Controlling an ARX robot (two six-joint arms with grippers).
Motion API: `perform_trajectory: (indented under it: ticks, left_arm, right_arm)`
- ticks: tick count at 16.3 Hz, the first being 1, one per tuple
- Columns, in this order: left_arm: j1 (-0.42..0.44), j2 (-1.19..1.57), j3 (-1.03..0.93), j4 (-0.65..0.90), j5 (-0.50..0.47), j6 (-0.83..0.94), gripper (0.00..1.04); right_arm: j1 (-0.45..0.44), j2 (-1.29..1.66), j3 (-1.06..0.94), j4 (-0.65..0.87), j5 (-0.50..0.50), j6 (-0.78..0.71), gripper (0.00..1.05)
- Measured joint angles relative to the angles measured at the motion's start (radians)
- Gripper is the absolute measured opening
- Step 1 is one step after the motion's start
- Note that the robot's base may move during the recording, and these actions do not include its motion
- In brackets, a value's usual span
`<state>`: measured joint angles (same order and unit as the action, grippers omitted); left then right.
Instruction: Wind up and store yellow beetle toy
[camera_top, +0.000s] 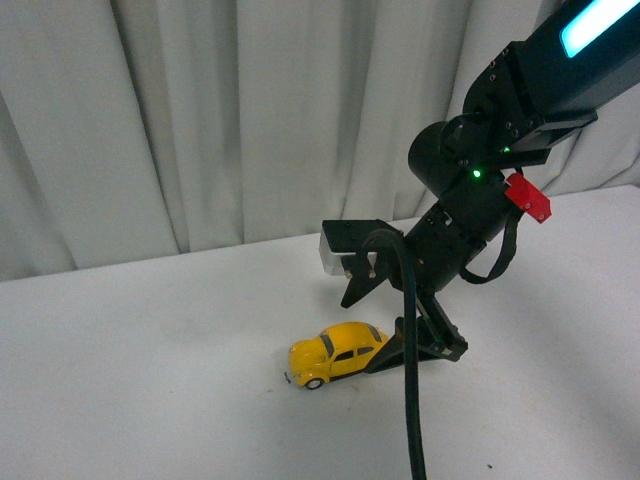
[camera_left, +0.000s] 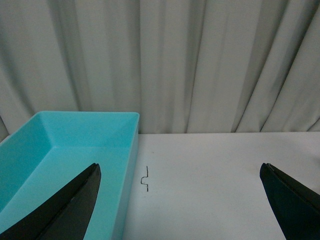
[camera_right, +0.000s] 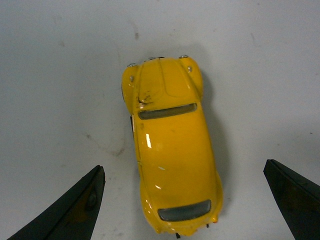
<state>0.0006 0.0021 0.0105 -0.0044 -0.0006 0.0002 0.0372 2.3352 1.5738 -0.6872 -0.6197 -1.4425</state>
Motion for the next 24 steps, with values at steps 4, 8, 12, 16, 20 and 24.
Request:
perform_trajectory:
  ticks: [4, 8, 12, 16, 20, 24]
  left_arm:
    - [0.0, 0.0, 0.0, 0.0, 0.0, 0.0, 0.98]
    - [0.0, 0.0, 0.0, 0.0, 0.0, 0.0, 0.98]
    - [0.0, 0.0, 0.0, 0.0, 0.0, 0.0, 0.98]
    - [0.0, 0.0, 0.0, 0.0, 0.0, 0.0, 0.98]
    - [0.0, 0.0, 0.0, 0.0, 0.0, 0.0, 0.98]
    - [0.0, 0.0, 0.0, 0.001, 0.0, 0.0, 0.98]
  right_arm:
    - [0.036, 0.002, -0.031, 0.051, 0.006, 0.042, 0.98]
    - [0.055, 0.021, -0.02, 0.056, 0.006, 0.063, 0.91]
    - [0.055, 0.033, -0.019, 0.057, 0.012, 0.063, 0.59]
    - [0.054, 0.033, -0.019, 0.067, 0.011, 0.063, 0.42]
    - [0.04, 0.035, -0.019, 0.067, 0.006, 0.052, 0.42]
    - [0.006, 0.036, -0.04, 0.086, -0.017, 0.032, 0.42]
